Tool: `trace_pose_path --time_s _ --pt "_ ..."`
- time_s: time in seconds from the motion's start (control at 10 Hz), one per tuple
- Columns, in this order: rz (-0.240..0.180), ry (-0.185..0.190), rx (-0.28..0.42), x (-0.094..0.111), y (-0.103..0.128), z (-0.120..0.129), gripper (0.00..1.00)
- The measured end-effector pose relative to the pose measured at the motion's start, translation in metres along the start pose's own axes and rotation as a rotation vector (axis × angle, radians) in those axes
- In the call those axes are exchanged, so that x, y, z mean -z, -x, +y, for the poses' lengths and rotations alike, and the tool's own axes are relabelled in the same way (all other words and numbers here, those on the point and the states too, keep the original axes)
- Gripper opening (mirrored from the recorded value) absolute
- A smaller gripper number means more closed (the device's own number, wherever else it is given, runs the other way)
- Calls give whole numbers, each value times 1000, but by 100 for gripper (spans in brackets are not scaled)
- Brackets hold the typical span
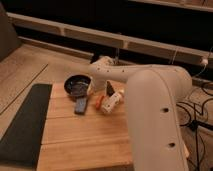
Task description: Place the pepper on the white sponge
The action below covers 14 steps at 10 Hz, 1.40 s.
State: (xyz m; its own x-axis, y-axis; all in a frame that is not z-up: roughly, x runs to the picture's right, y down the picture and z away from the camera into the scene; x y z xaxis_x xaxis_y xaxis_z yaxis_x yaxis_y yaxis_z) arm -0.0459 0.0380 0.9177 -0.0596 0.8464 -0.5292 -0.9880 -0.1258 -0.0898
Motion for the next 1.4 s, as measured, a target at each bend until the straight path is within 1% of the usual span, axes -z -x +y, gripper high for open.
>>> trace_pose_path --time_s 0.2,0.4,0.7,0.8,0.9,1.0,1.2,1.3,1.4 --pt "25 6 -26 -14 1 -3 65" --pt "54 4 -34 -26 -3 -4 65" --pt "96 -31 -38 -36 -8 -17 65" --pt "106 -38 -28 -38 -9 -19 60" --pt "111 -35 -16 -39 -9 -18 51" --pt "118 -33 -4 -42 -9 -17 36" --pt "120 -32 0 -43 -9 -17 19" --pt "119 -31 1 -43 -8 -17 8" --pt "115 -30 -2 -42 -5 -17 0"
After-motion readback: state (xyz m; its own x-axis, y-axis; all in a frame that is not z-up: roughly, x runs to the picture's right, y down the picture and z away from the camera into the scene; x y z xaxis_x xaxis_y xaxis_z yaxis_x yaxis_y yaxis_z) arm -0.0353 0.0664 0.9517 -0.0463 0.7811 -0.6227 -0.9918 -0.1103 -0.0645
